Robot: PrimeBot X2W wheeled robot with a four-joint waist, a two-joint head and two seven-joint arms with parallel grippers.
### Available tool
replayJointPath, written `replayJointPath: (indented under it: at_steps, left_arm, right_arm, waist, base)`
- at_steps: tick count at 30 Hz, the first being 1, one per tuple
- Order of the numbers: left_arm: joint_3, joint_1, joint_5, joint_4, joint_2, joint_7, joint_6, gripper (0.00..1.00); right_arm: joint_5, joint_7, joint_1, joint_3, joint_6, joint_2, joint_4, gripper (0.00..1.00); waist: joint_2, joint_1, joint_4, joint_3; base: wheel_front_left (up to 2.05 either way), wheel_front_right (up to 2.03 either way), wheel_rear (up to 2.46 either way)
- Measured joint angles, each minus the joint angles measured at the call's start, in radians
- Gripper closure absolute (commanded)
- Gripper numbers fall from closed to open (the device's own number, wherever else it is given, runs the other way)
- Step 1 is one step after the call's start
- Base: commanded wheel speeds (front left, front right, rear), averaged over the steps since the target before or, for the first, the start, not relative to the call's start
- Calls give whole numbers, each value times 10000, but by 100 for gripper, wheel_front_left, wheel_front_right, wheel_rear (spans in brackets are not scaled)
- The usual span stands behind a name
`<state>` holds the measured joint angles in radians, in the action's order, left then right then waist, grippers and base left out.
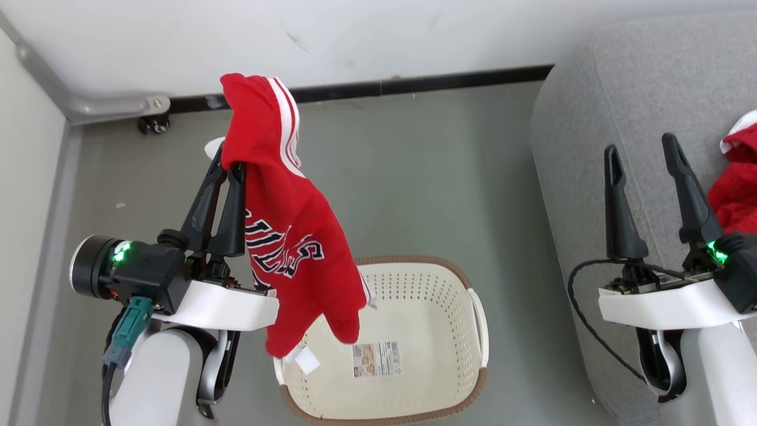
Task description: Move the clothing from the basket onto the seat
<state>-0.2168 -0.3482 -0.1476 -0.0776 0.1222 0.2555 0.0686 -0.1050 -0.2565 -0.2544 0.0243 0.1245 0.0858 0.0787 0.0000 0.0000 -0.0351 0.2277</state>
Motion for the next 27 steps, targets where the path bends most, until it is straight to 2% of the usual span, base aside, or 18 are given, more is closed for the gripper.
replayJointPath:
  at_steps: [7,17,22,27]
  left_arm:
    - [-155,0,13,6,4,0,-251,100]
    - [-403,0,17,-247,-44,0,-529,100]
    - [-575,9,15,-462,-61,0,-685,100]
    - [-821,8,40,-543,-77,0,-807,100]
  right_arm:
    - [-2,0,491,-71,0,67,245,0]
    - [-8,2,1137,-754,0,180,581,0]
    - [-136,234,1396,-1421,0,303,817,0]
    - [-370,698,1584,-2558,0,533,1060,0]
  waist:
    - [0,0,198,-736]
    - [0,0,378,-1643]
    - [0,0,432,-2009]
    - [0,0,485,-2308]
  base:
    - [0,0,0]
    - [0,0,0]
    - [0,0,0]
    - [0,0,0]
